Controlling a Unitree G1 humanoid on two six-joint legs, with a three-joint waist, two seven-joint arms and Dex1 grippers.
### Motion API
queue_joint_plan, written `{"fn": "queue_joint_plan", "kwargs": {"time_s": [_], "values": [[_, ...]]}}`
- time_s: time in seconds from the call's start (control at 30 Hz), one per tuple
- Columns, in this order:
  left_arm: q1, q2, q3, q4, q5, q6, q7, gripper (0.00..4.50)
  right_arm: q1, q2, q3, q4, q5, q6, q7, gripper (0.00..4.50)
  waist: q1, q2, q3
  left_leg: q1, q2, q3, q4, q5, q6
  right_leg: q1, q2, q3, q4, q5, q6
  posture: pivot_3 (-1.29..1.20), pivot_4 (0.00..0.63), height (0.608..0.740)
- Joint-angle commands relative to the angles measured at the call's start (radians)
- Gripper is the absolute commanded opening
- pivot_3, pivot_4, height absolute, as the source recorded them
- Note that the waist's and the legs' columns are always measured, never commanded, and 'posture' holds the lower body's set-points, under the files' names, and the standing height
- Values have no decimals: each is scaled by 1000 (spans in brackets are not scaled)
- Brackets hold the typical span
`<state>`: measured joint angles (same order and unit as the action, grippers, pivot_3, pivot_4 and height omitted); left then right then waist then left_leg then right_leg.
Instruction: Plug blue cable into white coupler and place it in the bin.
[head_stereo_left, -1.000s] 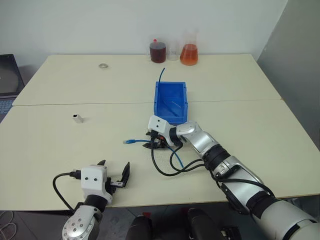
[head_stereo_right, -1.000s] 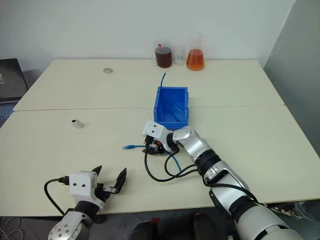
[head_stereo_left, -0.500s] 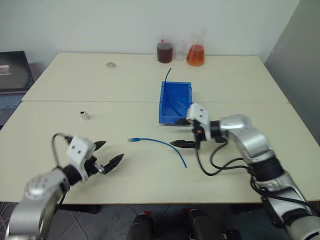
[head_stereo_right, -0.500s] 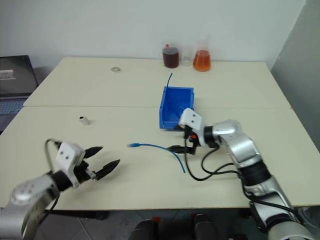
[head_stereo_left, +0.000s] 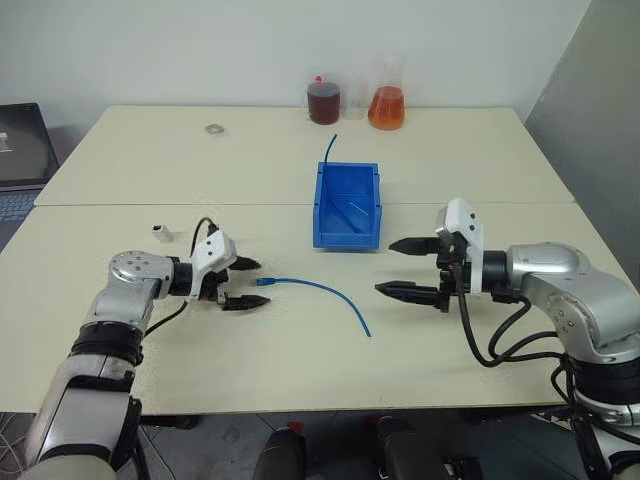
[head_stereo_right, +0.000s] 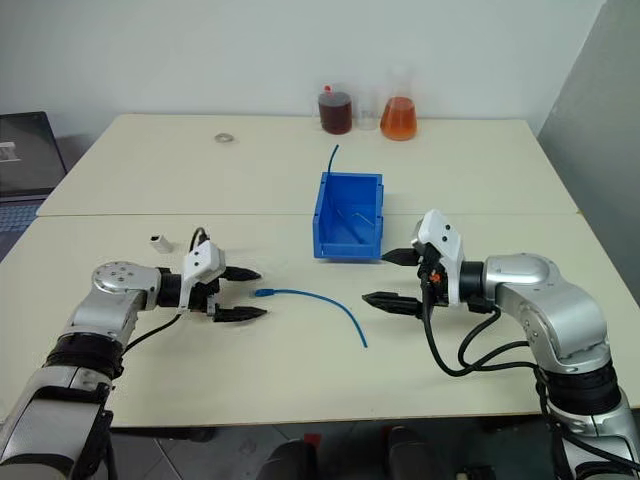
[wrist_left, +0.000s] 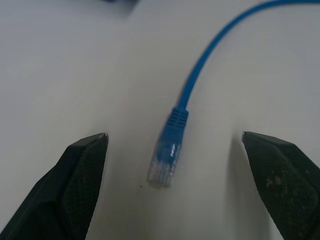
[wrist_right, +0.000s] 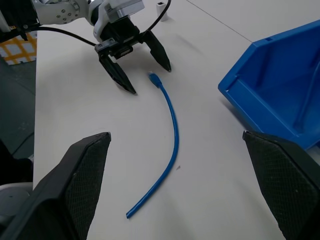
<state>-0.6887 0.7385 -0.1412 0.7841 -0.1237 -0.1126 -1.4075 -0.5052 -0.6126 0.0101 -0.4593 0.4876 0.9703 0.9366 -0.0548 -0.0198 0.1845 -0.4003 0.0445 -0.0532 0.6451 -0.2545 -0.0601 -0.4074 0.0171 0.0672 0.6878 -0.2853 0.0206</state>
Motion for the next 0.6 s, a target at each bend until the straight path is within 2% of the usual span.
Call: {"fn": "queue_joint_plan", "kwargs": {"time_s": [0.03, 0.3, 0.33, 0.47, 0.6], "values": [[-59, 8, -20, 123, 66, -108, -27, 4500, 24, -22, -52, -62, 41, 17, -44, 4491, 1, 0, 0, 0, 0, 0, 0, 0, 0, 0, 0, 0, 0, 0, 0, 0, 150, 740], [-113, -16, -44, 263, 136, -211, -41, 4500, 52, -53, -53, -56, 62, 0, -90, 4491, -2, 0, 0, 2, 0, 0, 1, 0, 1, 0, 0, 1, 4, 0, 1, 0, 150, 740], [-113, -26, -38, 269, 128, -218, -49, 4126, 44, -53, -50, -44, 60, -1, -96, 4500, -2, 0, 0, 2, 0, 0, 1, 1, 1, 0, 0, 1, 4, -1, 1, 0, 150, 740], [-116, -47, -28, 282, 122, -226, -64, 3411, 19, -54, -41, -22, 69, -4, -99, 4500, 0, 0, 0, 2, -1, 0, 1, 1, 2, 1, 0, 1, 6, -1, 1, 0, 150, 740], [-112, -53, -22, 291, 130, -233, -74, 2485, 5, -51, -35, -17, 76, 5, -104, 4500, 5, 0, -1, 2, -1, 0, 2, 1, 2, 1, 0, 1, 6, -1, 2, 0, 150, 740]]}}
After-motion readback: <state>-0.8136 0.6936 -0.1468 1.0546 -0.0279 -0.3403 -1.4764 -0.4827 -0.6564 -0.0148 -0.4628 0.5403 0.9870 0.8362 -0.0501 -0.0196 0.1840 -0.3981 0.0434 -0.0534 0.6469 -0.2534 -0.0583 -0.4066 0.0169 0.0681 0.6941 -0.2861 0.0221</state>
